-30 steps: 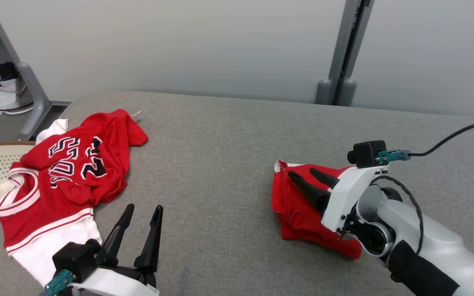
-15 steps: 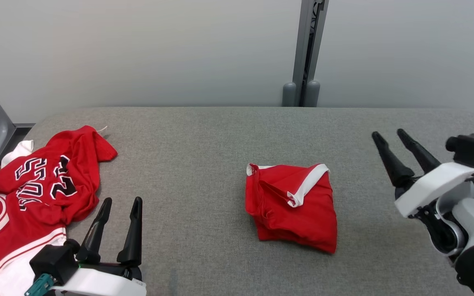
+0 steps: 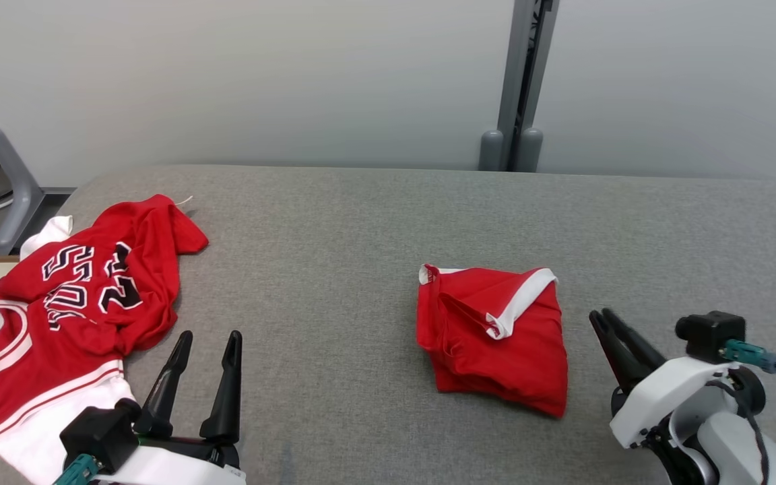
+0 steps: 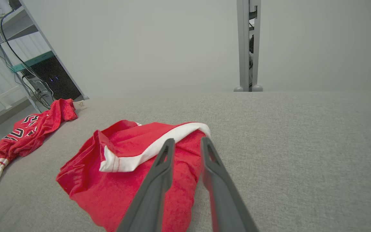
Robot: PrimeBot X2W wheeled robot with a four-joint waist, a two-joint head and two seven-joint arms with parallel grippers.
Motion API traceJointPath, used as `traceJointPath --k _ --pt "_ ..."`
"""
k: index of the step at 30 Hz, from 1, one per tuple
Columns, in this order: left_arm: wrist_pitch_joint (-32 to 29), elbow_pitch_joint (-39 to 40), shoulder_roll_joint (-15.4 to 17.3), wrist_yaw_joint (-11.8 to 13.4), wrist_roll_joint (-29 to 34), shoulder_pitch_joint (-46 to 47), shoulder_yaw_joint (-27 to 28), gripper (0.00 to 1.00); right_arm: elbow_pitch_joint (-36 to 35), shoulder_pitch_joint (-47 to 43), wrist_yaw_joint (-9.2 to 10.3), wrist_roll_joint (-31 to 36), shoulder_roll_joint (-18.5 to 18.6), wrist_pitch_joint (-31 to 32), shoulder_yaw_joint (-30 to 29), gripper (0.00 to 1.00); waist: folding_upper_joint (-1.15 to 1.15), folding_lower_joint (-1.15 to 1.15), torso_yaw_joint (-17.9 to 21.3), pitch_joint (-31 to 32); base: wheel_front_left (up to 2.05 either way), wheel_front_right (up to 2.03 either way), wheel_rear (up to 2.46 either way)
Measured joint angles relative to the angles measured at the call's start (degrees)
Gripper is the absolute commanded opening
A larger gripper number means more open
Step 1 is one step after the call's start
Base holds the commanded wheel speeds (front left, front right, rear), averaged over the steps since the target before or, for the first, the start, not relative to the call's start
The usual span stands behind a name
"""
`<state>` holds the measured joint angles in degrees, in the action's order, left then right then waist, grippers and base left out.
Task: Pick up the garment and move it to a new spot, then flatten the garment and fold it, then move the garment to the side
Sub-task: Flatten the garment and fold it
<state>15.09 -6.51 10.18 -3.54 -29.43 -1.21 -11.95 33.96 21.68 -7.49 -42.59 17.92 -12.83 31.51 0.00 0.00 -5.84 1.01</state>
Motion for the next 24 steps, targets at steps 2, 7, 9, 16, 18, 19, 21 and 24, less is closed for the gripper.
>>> traceJointPath --k 2,7,9,16,18,19,21,24 --pt "0.0 -0.2 -0.2 -0.3 0.2 0.0 0.0 1.0 1.5 0.5 0.0 0.3 -0.5 2.5 1.2 0.0 0.0 0.0 -0.7 -0.1 0.0 0.0 0.0" --pt "0.0 -0.8 -0.7 -0.7 0.5 0.6 -0.2 1.0 6.3 3.4 0.0 1.0 -2.2 8.3 4.9 0.0 0.0 0.0 -2.9 -0.8 0.0 0.0 0.0" --pt "0.0 -1.1 -1.1 -1.0 0.6 0.8 -0.3 1.0 8.0 4.1 0.0 0.2 -3.2 9.5 5.9 0.0 0.0 0.0 -4.1 -1.1 0.0 0.0 0.0" --pt "0.0 -2.5 -1.3 -1.8 0.7 2.3 -0.7 1.0 15.4 7.6 -0.01 -1.6 -3.3 11.9 9.0 0.0 0.0 0.0 -9.2 -2.3 0.0 0.0 0.0" --pt "0.1 -2.7 -1.6 -2.0 0.7 2.9 -0.8 1.0 17.1 9.2 -0.01 -2.3 -2.9 10.9 8.7 0.0 0.0 0.0 -10.8 -2.9 0.0 0.0 0.0" --pt "0.0 -2.8 -1.7 -2.1 0.8 3.0 -0.8 1.0 17.6 10.3 0.0 -2.7 -2.6 10.3 8.4 0.0 0.0 0.0 -11.7 -3.1 0.0 0.0 0.0" --pt "0.0 -3.0 -1.8 -2.3 0.8 3.2 -0.8 1.0 18.6 12.9 0.0 -3.7 -1.9 9.5 7.8 0.0 0.0 0.0 -13.5 -3.8 0.0 0.0 0.0" --pt "0.0 -3.2 -2.3 -2.5 0.9 3.6 -0.9 1.0 20.5 16.9 0.0 -4.3 -0.4 9.0 6.9 0.0 0.0 0.0 -16.1 -4.9 0.0 0.0 0.0"
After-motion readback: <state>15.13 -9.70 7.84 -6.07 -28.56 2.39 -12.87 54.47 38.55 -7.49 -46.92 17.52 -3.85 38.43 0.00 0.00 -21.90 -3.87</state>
